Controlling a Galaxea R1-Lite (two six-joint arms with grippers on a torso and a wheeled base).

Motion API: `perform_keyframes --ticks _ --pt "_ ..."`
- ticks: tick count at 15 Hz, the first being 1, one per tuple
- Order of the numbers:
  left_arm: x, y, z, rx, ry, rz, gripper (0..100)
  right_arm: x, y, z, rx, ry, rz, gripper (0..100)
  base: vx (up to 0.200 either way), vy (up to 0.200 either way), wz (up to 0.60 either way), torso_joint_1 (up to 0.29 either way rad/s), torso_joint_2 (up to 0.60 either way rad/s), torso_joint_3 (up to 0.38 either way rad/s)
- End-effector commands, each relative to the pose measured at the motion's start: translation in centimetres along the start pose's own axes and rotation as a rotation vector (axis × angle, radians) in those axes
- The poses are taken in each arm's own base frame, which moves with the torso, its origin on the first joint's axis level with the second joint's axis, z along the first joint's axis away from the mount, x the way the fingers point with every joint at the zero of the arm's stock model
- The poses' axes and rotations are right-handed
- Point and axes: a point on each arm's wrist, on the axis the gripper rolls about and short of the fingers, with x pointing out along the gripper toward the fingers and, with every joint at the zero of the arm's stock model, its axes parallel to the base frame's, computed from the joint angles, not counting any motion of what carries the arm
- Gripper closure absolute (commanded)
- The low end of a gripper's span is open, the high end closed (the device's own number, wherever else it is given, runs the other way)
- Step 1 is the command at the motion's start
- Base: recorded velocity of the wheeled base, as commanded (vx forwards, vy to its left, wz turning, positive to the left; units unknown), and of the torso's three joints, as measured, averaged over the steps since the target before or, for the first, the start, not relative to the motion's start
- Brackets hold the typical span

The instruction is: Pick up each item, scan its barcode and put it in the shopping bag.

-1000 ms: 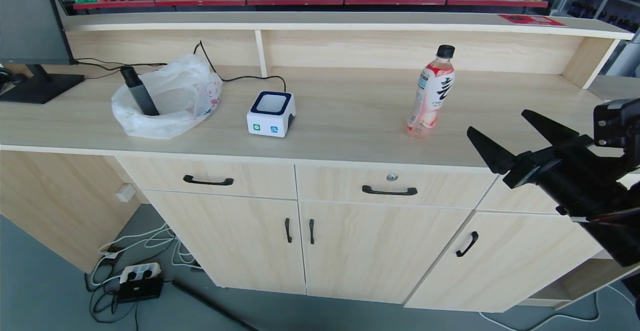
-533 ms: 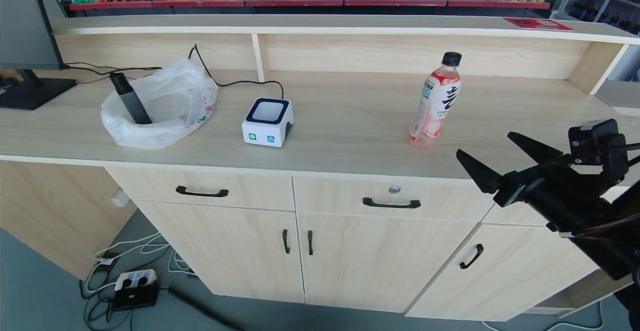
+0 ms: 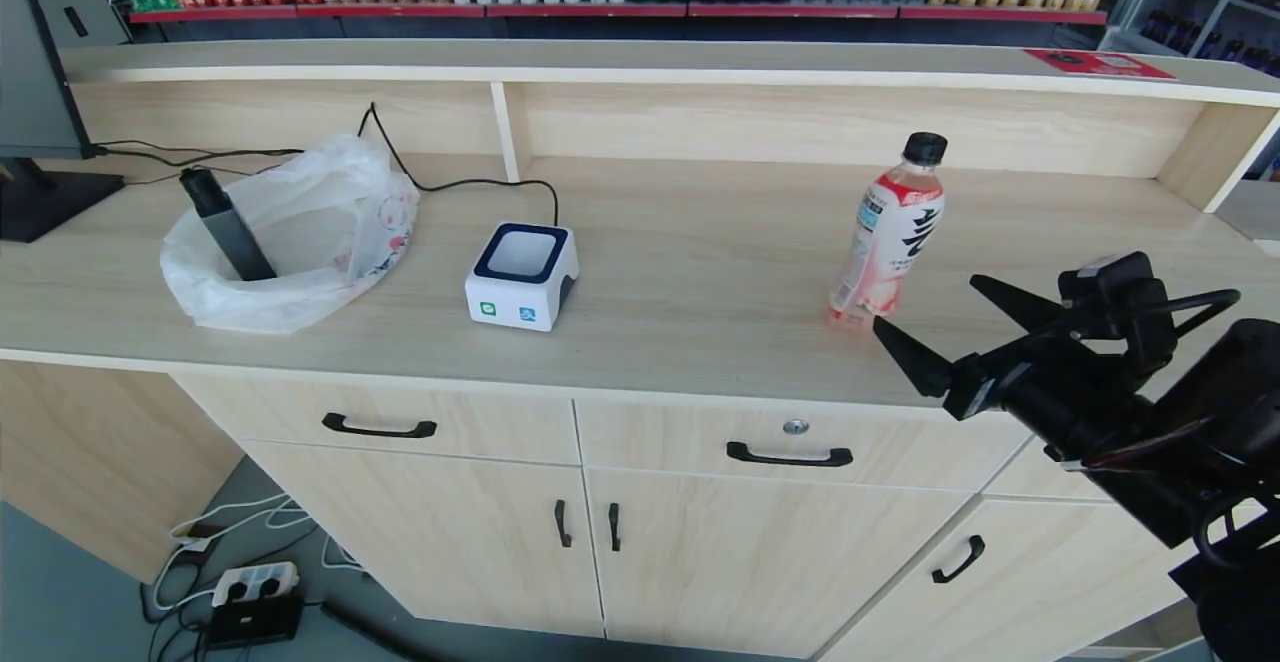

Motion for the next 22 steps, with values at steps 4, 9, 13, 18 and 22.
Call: perform_keyframes --ticks 4,9,13,18,22 --pt "0.0 0.0 0.0 0.0 0.0 0.0 0 2.5 -0.2 -1.0 -0.003 -0.002 -0.042 0 0.0 0.0 0.0 0.0 0.0 0.0" --pt "0.0 0.0 0.0 0.0 0.0 0.0 0 3.4 0.3 -1.1 0.005 -0.008 -0.063 0 0.0 0.0 0.0 0.0 0.0 0.0" --pt "0.0 0.0 0.0 0.0 0.0 -0.001 0 4.4 0.6 -0.5 0.063 -0.037 -0.133 0 0.0 0.0 0.0 0.0 0.0 0.0" --pt "0.0 0.0 0.0 0.0 0.0 0.0 0 5.9 4.3 0.5 0.224 -0.072 -0.227 0 0.0 0.0 0.0 0.0 0.0 0.0" --pt "0.0 0.0 0.0 0.0 0.0 0.0 0 6.9 4.3 -0.3 0.224 -0.068 -0.237 0 0.0 0.0 0.0 0.0 0.0 0.0"
